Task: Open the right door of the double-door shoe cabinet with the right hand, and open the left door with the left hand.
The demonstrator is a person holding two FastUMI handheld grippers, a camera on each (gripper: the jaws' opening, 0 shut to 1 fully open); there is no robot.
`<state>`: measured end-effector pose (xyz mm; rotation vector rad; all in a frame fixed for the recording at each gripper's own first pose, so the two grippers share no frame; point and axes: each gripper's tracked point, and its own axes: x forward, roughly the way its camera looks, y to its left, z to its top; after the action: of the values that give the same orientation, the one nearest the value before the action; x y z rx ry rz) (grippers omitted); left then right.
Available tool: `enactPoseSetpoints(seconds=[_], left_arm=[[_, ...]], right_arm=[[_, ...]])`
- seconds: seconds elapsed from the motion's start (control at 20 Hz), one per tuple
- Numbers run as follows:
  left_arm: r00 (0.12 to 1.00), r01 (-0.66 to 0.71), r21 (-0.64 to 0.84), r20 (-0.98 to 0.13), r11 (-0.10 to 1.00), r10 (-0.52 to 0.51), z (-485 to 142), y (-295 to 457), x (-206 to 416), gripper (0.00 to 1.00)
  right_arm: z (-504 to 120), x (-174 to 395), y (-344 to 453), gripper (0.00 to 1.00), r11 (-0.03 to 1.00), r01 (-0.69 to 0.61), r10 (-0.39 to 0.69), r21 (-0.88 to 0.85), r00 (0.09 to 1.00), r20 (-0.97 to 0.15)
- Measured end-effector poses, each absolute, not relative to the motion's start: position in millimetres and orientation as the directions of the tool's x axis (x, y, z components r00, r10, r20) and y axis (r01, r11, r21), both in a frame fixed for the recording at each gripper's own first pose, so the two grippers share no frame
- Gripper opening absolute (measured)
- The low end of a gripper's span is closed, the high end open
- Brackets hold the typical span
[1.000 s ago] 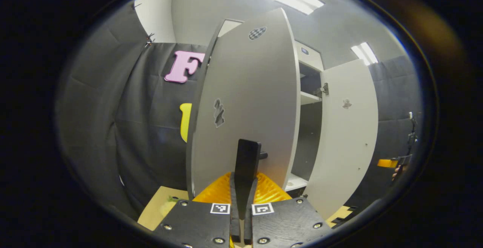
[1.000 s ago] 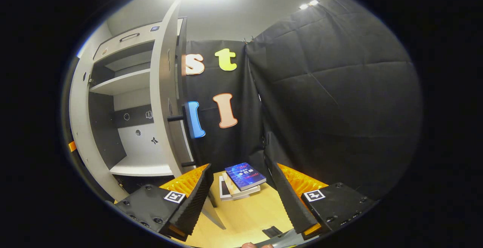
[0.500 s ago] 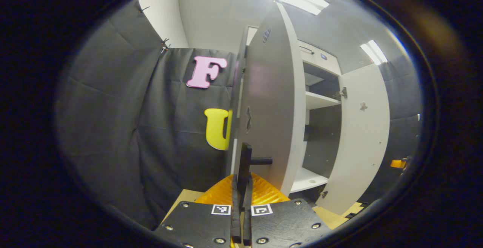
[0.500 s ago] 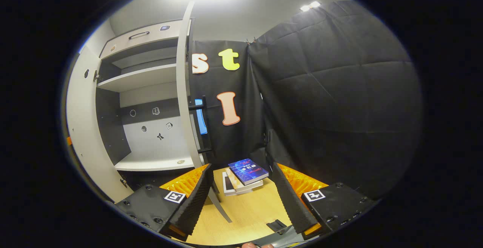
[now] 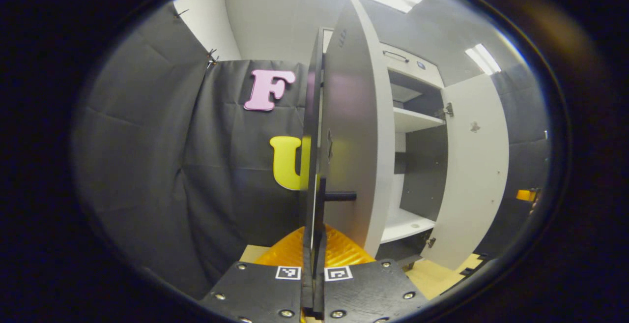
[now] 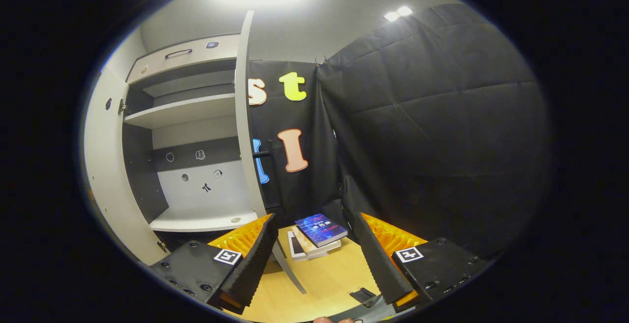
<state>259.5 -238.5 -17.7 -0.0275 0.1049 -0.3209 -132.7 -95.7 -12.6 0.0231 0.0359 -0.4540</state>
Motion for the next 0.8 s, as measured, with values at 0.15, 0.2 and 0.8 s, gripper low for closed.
enactPoseSetpoints(seconds=[0.15, 0.2, 0.8], left_arm=[[0.942, 0.313, -0.058, -0.110, 0.948, -0.318, -6.1, -233.4, 259.8, 0.02], [0.947, 0.296, -0.044, -0.117, 0.954, -0.299, -1.7, -227.3, 260.0, 0.02], [0.975, 0.220, 0.056, -0.055, 0.974, -0.217, -11.0, -273.8, 166.4, 0.63]], right_arm=[[-11.9, -126.4, -87.7, 0.98, 0.915, 0.404, -0.403, 0.004, 0.914, -0.038], [-10.5, -120.7, -80.5, 0.98, 0.924, 0.383, -0.383, 0.006, 0.923, -0.039], [-7.4, -99.5, -28.7, 0.98, 0.975, 0.220, -0.221, -0.031, 0.975, -0.028]])
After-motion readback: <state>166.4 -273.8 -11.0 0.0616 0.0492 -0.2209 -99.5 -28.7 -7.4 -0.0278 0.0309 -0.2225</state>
